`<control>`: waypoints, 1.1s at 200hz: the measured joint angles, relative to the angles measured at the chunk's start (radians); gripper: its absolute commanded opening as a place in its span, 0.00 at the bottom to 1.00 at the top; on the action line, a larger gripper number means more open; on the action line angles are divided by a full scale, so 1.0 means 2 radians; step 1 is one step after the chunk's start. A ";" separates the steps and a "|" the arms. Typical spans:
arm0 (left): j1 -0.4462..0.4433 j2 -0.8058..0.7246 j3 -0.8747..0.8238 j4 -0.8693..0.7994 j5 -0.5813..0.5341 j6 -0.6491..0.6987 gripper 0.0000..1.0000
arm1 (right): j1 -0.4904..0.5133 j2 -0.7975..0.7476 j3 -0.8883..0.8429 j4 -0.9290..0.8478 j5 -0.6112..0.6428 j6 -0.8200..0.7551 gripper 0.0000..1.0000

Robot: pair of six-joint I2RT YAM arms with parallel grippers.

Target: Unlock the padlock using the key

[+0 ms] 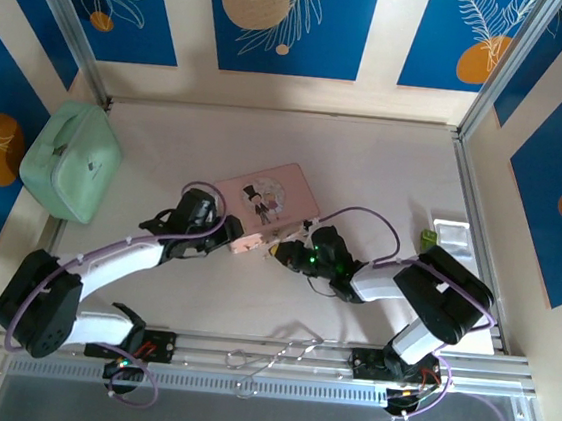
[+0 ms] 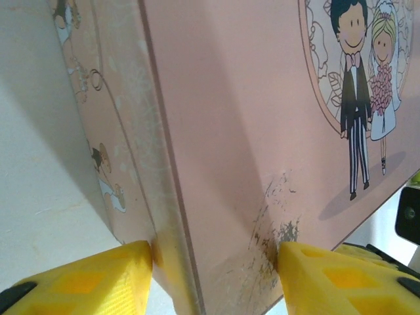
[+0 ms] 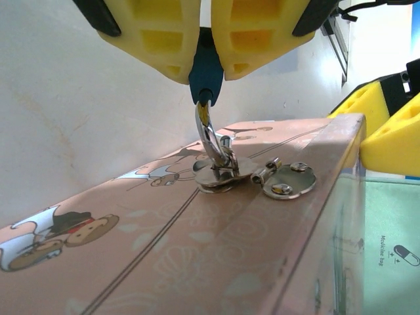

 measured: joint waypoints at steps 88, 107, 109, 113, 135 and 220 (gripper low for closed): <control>0.020 0.036 0.034 -0.013 0.021 0.038 0.50 | -0.011 -0.001 -0.016 0.027 -0.014 0.010 0.00; 0.025 0.042 0.040 -0.015 0.024 0.043 0.50 | -0.011 0.002 -0.017 0.035 -0.013 0.015 0.00; 0.026 0.043 0.040 -0.015 0.024 0.043 0.50 | -0.011 0.002 -0.017 0.035 -0.013 0.015 0.00; 0.026 0.044 0.041 -0.014 0.024 0.044 0.50 | -0.012 0.002 -0.017 0.035 -0.013 0.015 0.00; 0.031 0.048 0.042 -0.009 0.026 0.050 0.50 | -0.012 0.002 -0.016 0.031 -0.013 0.014 0.00; 0.050 0.079 0.069 -0.012 0.051 0.085 0.51 | 0.001 0.002 -0.011 0.030 0.014 0.022 0.00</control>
